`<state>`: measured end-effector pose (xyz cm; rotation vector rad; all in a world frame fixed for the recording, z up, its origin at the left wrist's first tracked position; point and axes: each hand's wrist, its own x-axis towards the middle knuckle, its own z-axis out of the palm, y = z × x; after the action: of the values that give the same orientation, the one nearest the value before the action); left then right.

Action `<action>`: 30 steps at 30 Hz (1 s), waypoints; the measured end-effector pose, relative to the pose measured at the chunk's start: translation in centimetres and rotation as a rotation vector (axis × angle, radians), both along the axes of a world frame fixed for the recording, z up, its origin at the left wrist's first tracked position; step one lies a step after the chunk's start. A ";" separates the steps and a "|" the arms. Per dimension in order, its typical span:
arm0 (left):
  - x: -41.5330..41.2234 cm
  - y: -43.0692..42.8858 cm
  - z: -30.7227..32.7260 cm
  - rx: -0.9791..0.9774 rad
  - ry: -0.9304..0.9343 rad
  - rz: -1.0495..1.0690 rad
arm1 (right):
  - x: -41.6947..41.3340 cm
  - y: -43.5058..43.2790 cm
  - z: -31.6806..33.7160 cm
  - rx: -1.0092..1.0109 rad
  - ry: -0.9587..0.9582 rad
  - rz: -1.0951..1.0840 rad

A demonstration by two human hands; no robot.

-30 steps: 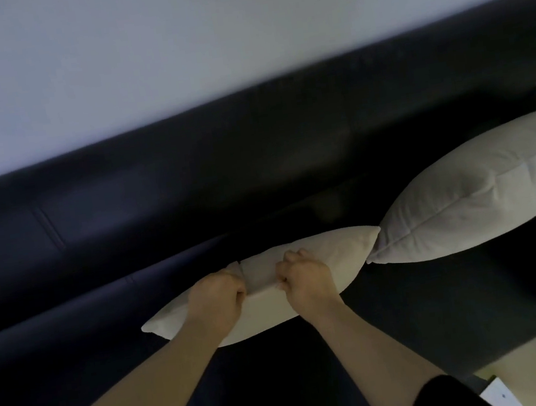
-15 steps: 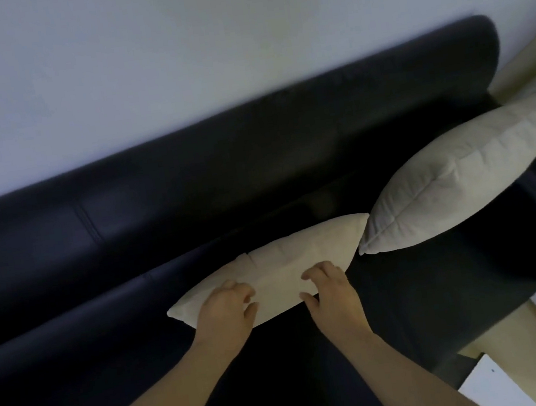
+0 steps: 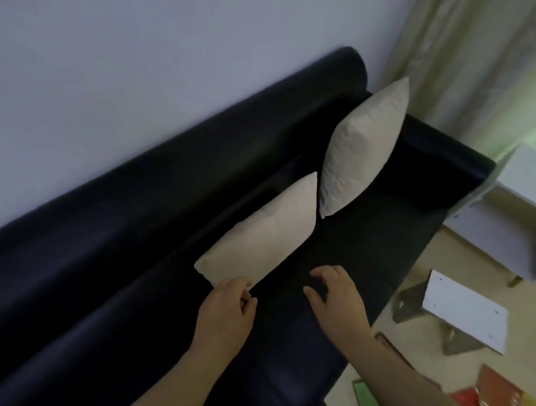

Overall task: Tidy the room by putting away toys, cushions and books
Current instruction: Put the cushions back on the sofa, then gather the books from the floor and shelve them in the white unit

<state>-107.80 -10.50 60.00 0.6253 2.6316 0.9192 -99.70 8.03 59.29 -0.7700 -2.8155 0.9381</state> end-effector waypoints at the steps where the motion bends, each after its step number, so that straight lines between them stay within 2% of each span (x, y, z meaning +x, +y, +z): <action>1: 1.1 -1.0 0.6 0.008 0.017 -0.029 | 1.6 -1.0 0.6 -0.015 -0.003 -0.028; 7: 7.2 -3.2 5.0 0.051 0.042 -0.140 | 10.6 -4.8 4.5 -0.035 0.042 -0.171; 15: 17.7 -1.5 8.1 0.060 0.033 -0.308 | 24.1 -5.7 6.8 -0.045 -0.027 -0.352; 21: 26.2 1.0 9.3 0.059 0.047 -0.432 | 35.4 -4.9 7.3 -0.038 -0.010 -0.455; 30: 49.3 4.5 6.7 0.005 -0.045 -0.514 | 58.9 -3.9 5.3 -0.080 -0.053 -0.587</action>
<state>-58.55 -6.01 66.75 1.1908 2.2538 0.7637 -40.81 4.12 64.63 -1.5303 -2.3585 0.9245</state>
